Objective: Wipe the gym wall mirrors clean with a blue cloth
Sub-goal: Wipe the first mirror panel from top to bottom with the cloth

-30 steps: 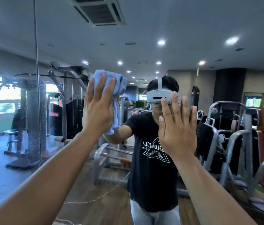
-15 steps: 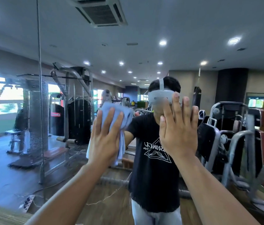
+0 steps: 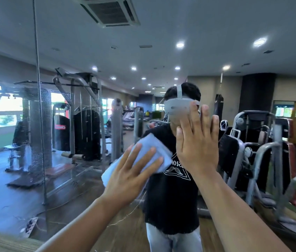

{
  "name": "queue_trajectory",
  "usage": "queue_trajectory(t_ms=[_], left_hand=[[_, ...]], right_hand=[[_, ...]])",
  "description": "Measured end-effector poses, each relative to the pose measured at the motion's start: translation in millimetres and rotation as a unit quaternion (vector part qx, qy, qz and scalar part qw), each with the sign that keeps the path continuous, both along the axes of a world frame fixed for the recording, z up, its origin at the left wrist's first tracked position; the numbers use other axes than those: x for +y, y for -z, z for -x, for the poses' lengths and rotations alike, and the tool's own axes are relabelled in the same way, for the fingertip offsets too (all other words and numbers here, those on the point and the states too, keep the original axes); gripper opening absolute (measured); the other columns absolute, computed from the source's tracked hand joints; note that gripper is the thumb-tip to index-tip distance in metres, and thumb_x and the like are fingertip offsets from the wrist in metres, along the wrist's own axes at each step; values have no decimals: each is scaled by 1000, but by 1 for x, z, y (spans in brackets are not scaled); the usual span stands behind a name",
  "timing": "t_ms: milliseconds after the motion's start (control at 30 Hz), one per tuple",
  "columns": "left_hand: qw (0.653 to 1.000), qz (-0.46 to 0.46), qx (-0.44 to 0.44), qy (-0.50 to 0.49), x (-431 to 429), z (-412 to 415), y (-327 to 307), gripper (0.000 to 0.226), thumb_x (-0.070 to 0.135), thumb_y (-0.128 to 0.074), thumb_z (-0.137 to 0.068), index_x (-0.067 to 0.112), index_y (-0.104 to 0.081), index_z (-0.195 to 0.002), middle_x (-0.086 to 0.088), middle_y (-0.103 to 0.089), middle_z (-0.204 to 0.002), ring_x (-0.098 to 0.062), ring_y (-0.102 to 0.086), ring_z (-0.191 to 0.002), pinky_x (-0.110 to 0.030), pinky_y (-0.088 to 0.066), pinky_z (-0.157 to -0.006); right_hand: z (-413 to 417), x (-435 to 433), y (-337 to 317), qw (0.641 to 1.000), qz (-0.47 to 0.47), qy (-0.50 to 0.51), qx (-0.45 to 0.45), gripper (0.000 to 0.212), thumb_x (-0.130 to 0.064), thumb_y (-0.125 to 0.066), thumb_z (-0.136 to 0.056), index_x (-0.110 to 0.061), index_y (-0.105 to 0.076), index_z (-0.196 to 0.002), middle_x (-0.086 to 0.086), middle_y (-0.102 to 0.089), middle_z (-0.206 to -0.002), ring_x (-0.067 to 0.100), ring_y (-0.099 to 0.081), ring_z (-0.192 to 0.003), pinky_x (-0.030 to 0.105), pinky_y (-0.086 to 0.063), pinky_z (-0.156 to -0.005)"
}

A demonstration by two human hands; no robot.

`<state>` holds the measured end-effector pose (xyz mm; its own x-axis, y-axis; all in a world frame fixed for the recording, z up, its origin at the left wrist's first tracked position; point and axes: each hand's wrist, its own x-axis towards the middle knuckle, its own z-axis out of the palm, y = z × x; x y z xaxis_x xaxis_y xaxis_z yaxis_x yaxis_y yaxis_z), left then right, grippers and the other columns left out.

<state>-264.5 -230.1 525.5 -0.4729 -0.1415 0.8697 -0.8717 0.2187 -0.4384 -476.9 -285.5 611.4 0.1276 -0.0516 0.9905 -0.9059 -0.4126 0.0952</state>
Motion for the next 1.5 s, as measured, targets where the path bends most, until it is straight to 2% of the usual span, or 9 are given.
queue_trajectory(t_ms=[100, 233, 400, 600, 733, 1000, 1167, 1367, 1500], left_hand=[[998, 12, -61, -22, 7, -30, -3, 64, 12, -60, -95, 23, -36, -153, -5, -36, -159, -40, -27, -148, -60, -29, -117], [998, 5, -10, -63, -1, -56, -71, 78, 20, -64, -87, 20, -27, -156, -11, -29, -162, -42, -17, -151, -57, -15, -123], [998, 57, -14, -32, -8, -37, -153, 74, 5, -69, -88, 20, -36, -153, -11, -32, -161, -46, -20, -149, -60, -27, -118], [972, 15, -234, 5, 1, -37, -71, 62, 8, -58, -96, 23, -39, -153, -6, -36, -161, -37, -25, -150, -56, -22, -122], [945, -30, -325, -27, 12, -81, -21, 50, 15, -38, -106, 26, -37, -155, 0, -38, -160, -33, -33, -148, -56, -34, -117], [989, 26, -123, -78, 14, -110, -114, 65, 18, -58, -91, 18, -35, -152, -14, -33, -158, -40, -13, -153, -53, -18, -124], [998, 58, 25, -14, -1, -48, -146, 67, 7, -63, -91, 23, -37, -150, -6, -31, -159, -44, -22, -148, -63, -34, -111], [988, 20, -154, 0, -2, -32, -73, 76, 6, -71, -87, 24, -37, -152, -5, -31, -162, -38, -25, -150, -57, -30, -118], [969, -13, -247, -28, 11, -80, -36, 53, 16, -53, -102, 24, -40, -153, -4, -37, -160, -34, -27, -150, -56, -28, -120]], right_hand=[[0, 1, 0, 1000, 0, -1, 3, 57, -33, -29, -108, -17, -28, -162, 8, -13, -171, 35, -13, -157, 52, 0, -128], [-2, 1, 1, 1000, 8, 0, -1, 57, -32, -31, -107, -18, -28, -162, 6, -12, -170, 34, -13, -157, 54, -4, -128], [-3, 0, 2, 1000, 18, 0, -7, 55, -33, -29, -108, -19, -29, -162, 6, -16, -170, 33, -15, -157, 54, -6, -128], [-1, 0, 2, 1000, 2, 0, 4, 57, -33, -31, -108, -20, -23, -163, 8, -14, -171, 34, -13, -158, 55, -5, -127], [0, -2, 2, 1000, -2, 0, 4, 58, -33, -33, -107, -21, -24, -163, 7, -14, -171, 34, -14, -157, 57, -8, -127], [-3, -1, 3, 1000, 1, 16, 3, 58, -32, -31, -108, -17, -24, -163, 9, -13, -171, 35, -11, -158, 54, -2, -128], [-2, 0, 2, 1000, 9, 9, 2, 56, -32, -30, -108, -18, -26, -163, 8, -14, -171, 34, -12, -158, 56, -7, -127], [0, -1, 2, 1000, 14, 2, 5, 56, -33, -31, -108, -18, -28, -162, 8, -15, -171, 33, -13, -157, 55, -6, -127], [0, -3, 2, 1000, 12, 4, 2, 56, -32, -30, -108, -18, -28, -162, 9, -15, -170, 34, -13, -157, 54, -4, -127]])
